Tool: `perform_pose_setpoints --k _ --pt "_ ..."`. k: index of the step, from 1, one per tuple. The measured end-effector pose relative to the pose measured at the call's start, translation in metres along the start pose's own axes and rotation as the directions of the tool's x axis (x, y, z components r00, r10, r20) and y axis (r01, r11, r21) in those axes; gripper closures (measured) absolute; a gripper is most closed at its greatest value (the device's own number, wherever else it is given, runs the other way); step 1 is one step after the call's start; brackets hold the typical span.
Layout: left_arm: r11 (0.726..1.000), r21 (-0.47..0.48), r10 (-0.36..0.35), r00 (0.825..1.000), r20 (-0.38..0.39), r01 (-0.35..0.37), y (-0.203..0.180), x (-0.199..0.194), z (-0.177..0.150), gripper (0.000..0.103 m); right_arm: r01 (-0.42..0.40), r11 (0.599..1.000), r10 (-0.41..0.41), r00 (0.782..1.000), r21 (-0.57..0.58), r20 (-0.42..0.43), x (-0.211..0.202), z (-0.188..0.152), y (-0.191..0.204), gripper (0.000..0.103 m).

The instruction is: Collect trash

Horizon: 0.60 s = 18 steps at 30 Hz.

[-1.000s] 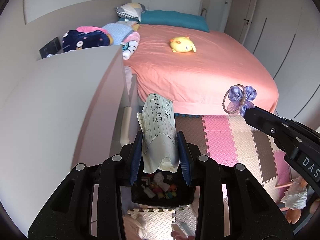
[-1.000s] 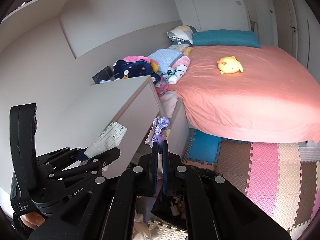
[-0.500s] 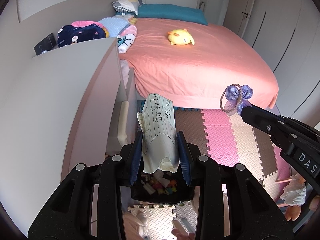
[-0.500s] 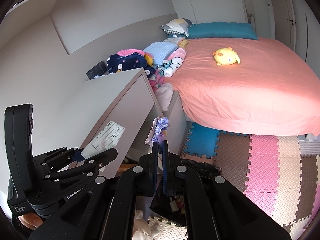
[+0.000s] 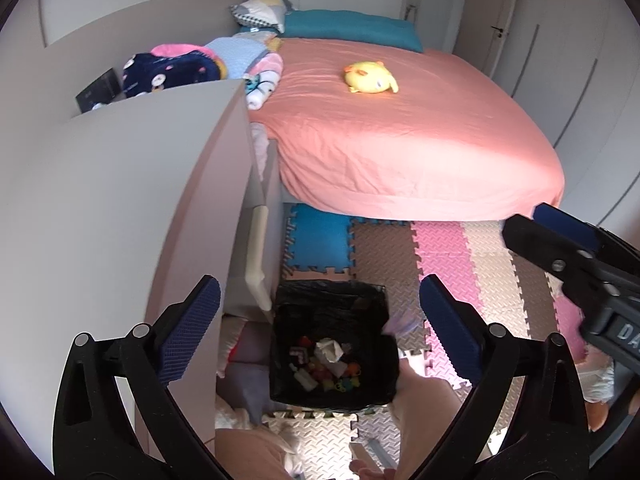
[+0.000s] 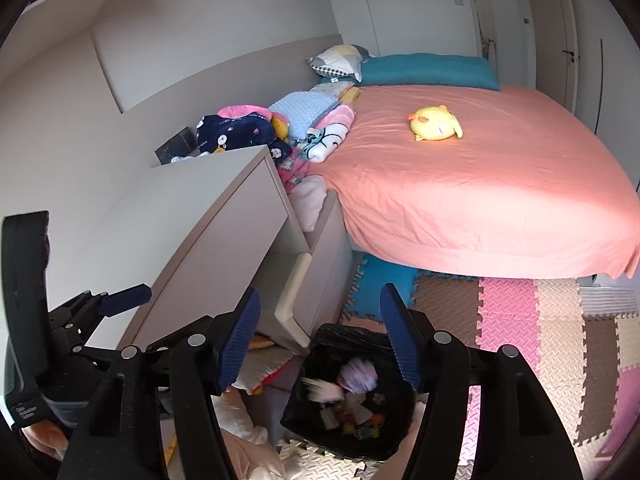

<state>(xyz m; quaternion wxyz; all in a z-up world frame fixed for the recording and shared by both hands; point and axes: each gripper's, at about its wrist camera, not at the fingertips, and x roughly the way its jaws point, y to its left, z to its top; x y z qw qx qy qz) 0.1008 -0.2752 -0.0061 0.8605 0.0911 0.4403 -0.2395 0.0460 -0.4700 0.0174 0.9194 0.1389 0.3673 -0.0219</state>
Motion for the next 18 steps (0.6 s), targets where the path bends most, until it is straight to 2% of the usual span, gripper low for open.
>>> perform_pose_setpoints --k 18 --pt "1.0 -0.01 -0.004 1.0 0.001 0.004 0.0075 -0.0036 -0.0012 0.007 -0.009 1.0 0.009 1.0 -0.006 0.006 -0.0031 -0.0002 0.0026 0.04"
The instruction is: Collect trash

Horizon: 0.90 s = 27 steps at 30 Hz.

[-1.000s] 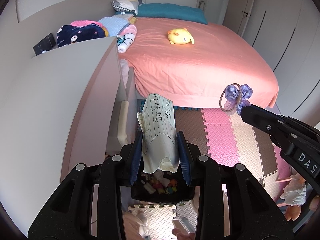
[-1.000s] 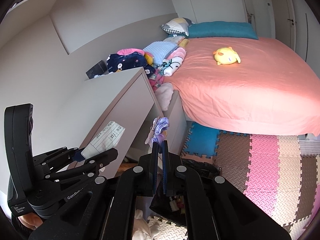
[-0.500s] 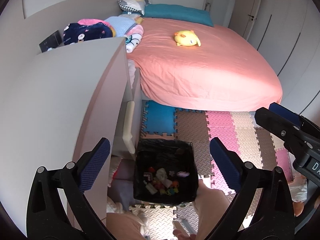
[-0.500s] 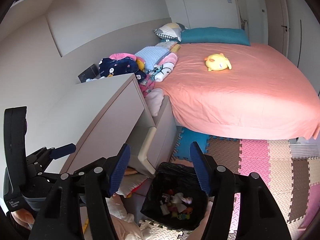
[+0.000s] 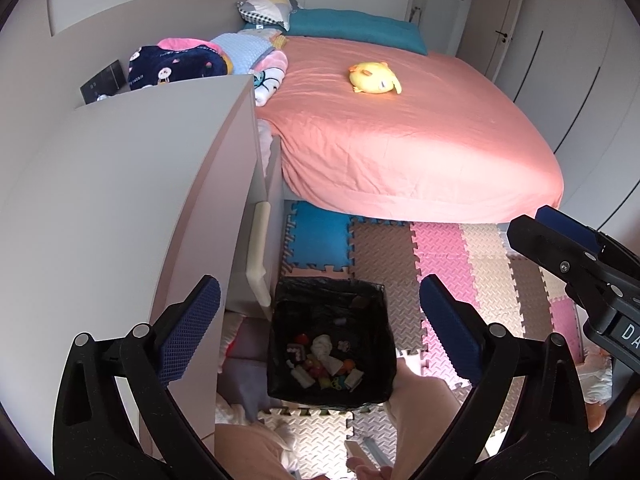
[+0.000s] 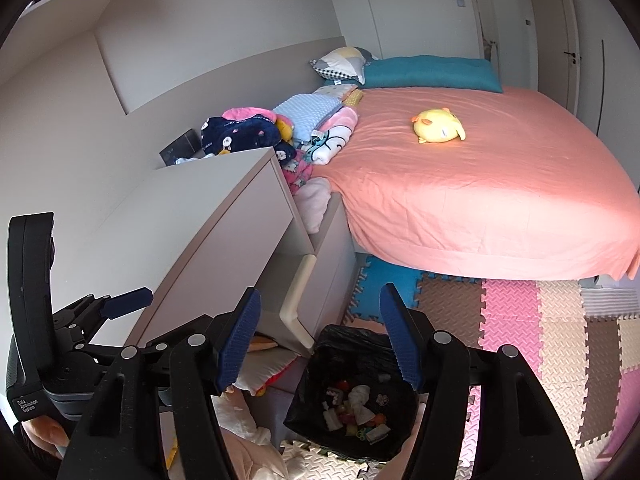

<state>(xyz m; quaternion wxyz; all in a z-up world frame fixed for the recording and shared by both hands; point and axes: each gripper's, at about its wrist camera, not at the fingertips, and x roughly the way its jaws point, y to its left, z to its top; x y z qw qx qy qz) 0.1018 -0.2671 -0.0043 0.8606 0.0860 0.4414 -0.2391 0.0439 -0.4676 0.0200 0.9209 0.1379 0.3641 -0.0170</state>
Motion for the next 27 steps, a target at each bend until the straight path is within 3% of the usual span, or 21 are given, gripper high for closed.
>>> perform_pose_setpoints --k 27 --pt "1.0 0.026 0.008 1.0 0.019 -0.009 -0.0045 -0.0048 -0.0021 0.007 0.002 1.0 -0.002 1.0 0.005 0.003 -0.002 -0.0004 -0.0009 0.04"
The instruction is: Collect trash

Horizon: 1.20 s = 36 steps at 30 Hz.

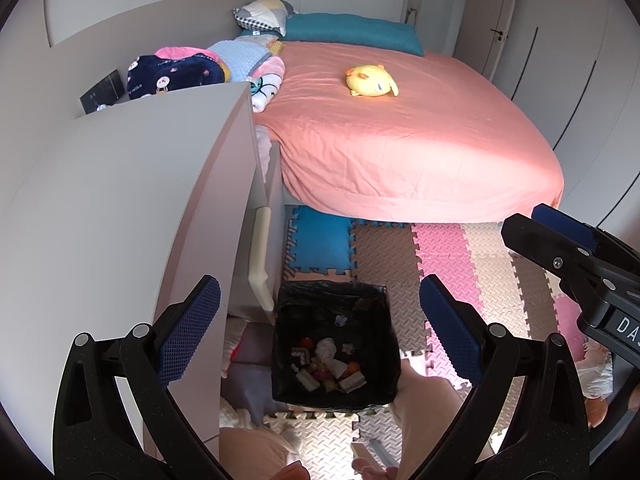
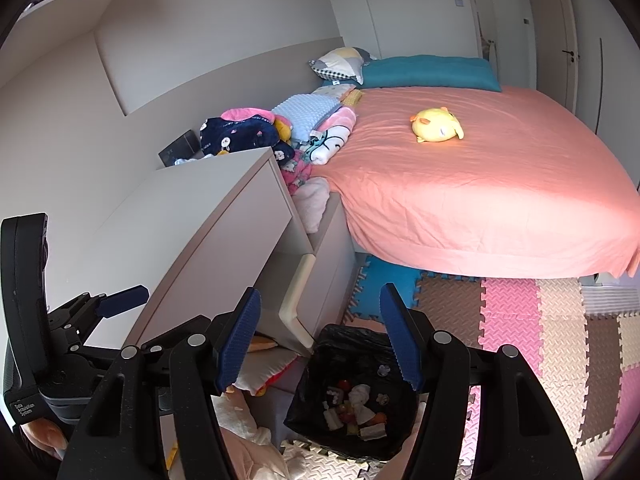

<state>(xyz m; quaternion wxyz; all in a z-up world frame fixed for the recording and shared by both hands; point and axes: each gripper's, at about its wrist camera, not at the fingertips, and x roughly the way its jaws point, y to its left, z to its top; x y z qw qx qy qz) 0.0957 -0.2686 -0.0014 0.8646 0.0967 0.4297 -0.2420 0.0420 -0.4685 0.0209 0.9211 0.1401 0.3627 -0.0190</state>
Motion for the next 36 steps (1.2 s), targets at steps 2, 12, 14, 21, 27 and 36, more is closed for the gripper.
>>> perform_pose_setpoints --k 2,12,14,21,27,36 --pt "1.0 0.008 0.004 1.0 0.003 -0.004 -0.001 -0.0001 0.0002 0.007 0.0 1.0 0.0 1.0 0.0 0.0 0.0 0.0 -0.0001 0.04" --pt "1.0 0.01 0.026 1.0 0.009 -0.026 0.0004 0.0001 0.0004 0.007 0.001 1.0 -0.001 1.0 0.0 -0.002 0.0004 0.0003 -0.0003 0.04" --pt "1.0 0.01 0.02 1.0 0.012 -0.02 0.0007 -0.0006 0.0007 0.007 0.002 1.0 -0.002 1.0 0.0 -0.003 0.0009 -0.0006 -0.0017 0.04" --pt "1.0 0.009 0.01 1.0 0.013 -0.011 0.0004 -0.0012 0.0008 0.007 0.002 1.0 -0.002 1.0 0.002 -0.002 0.0012 -0.0015 -0.0038 0.04" --pt "1.0 0.002 0.007 1.0 0.02 -0.007 -0.0013 -0.0019 0.0003 0.007 0.003 1.0 -0.003 1.0 0.001 -0.003 0.0013 -0.0018 -0.0044 0.04" --pt "1.0 0.013 0.006 1.0 0.03 -0.006 -0.0038 -0.0028 -0.0003 0.007 0.003 1.0 -0.003 1.0 0.002 -0.003 0.0015 -0.0017 -0.0038 0.04"
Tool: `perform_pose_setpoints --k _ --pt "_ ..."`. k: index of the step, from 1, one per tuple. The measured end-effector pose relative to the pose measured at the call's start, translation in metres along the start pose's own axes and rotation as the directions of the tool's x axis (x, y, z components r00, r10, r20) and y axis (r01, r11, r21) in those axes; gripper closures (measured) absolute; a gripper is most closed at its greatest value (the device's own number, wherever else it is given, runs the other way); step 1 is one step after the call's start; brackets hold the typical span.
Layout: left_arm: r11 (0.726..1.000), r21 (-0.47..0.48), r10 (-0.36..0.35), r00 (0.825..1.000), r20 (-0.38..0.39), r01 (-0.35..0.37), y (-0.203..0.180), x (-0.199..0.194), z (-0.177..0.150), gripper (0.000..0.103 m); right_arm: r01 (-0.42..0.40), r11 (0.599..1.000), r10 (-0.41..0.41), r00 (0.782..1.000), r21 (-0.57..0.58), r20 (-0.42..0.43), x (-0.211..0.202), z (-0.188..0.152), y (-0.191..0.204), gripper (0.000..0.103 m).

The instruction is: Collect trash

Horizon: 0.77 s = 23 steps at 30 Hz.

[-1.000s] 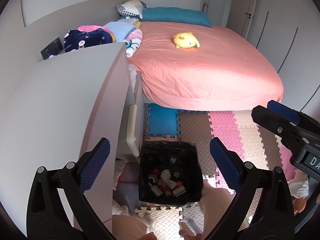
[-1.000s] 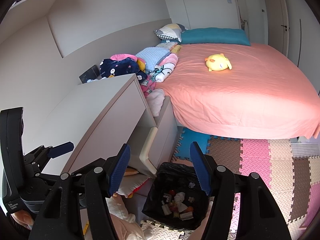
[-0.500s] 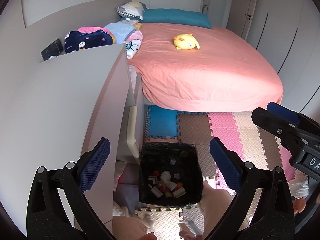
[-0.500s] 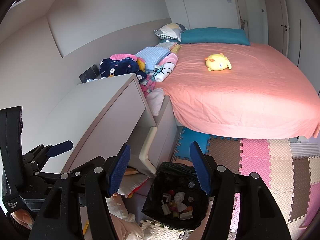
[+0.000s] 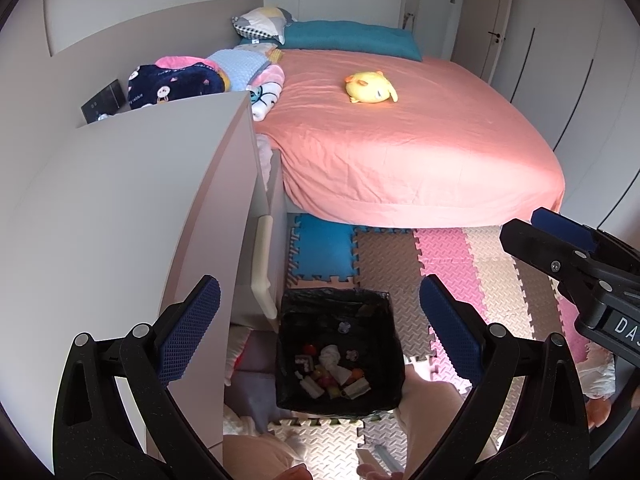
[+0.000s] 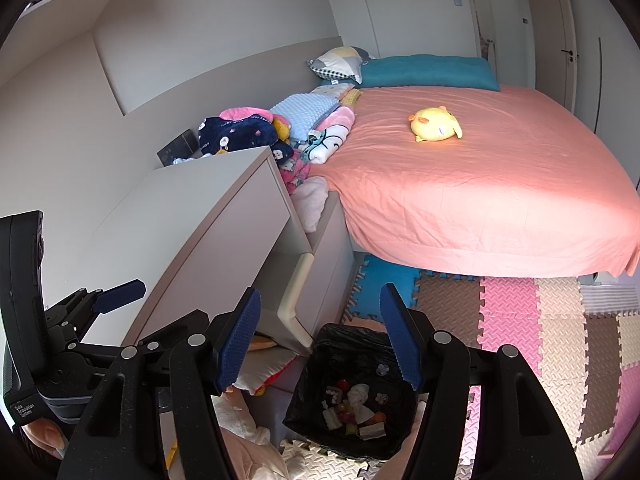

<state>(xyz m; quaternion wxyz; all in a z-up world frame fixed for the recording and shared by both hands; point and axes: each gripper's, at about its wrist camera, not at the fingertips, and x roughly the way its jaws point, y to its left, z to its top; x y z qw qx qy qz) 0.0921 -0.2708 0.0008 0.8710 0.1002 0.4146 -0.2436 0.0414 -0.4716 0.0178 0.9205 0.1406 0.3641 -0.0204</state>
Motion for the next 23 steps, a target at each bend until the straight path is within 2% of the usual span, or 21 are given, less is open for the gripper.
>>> perform_pose_setpoints --k 10,23 --pt "1.0 0.009 -0.009 1.0 -0.007 0.009 -0.0002 0.0017 0.0013 0.007 0.001 1.0 -0.001 1.0 0.001 0.001 -0.0003 -0.0001 -0.0002 0.04" --pt "1.0 0.024 -0.009 0.999 0.042 0.008 -0.0031 -0.0067 0.0011 0.007 0.002 1.0 -0.002 1.0 0.002 0.005 -0.0006 0.0013 -0.0018 0.04"
